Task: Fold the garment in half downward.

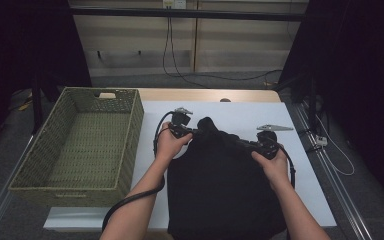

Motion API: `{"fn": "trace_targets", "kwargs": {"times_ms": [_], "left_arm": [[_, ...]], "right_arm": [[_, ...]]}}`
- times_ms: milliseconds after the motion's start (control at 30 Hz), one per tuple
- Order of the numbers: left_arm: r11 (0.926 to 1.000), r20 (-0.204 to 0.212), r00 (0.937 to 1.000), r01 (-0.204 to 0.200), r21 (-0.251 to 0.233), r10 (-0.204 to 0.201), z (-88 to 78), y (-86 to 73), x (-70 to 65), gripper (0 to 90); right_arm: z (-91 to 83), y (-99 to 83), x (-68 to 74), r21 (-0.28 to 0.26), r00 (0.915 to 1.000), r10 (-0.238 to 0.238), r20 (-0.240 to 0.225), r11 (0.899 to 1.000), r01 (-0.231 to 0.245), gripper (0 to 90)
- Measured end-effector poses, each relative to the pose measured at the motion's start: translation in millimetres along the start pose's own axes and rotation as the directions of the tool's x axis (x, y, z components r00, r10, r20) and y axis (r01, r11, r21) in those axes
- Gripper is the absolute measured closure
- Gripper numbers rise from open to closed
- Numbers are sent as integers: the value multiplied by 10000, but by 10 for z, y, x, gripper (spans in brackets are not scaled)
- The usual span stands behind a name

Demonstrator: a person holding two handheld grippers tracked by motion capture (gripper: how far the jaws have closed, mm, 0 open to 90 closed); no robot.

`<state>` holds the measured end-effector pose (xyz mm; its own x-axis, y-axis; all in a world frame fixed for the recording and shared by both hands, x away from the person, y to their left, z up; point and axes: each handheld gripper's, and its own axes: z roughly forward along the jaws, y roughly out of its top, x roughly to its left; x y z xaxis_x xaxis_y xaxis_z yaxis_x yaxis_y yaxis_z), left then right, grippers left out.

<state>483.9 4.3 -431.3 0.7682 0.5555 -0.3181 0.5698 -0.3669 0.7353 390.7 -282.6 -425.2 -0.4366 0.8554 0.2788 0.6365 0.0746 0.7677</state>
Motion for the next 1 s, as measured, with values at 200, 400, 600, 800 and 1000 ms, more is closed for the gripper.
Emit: {"fn": "trace_targets", "kwargs": {"times_ms": [200, 400, 600, 800, 1000], "left_arm": [[9989, -141, 9997, 228, 397, -223, -15, -117, -19, 711], [9983, -398, 9981, 475, 323, -462, -7, 52, 118, 492], [9969, -206, 9975, 686, 394, -678, 176, 234, 234, 435], [9956, -233, 9990, 392, 848, -373, 358, 315, 262, 423], [9932, -235, 9997, 20, 1165, 8, 566, 259, 241, 591]], "right_arm": [[19, -181, 38, 582, 9998, -180, -22, 9981, 181, 809], [38, -266, 27, 928, 9999, -153, 67, 9956, 147, 809], [64, -266, 29, 1055, 9999, -134, 78, 9943, 125, 809], [72, -237, 25, 1178, 9998, -183, 103, 9929, 169, 809], [135, -252, 16, 1481, 9995, -239, 221, 9888, 204, 809]]}}
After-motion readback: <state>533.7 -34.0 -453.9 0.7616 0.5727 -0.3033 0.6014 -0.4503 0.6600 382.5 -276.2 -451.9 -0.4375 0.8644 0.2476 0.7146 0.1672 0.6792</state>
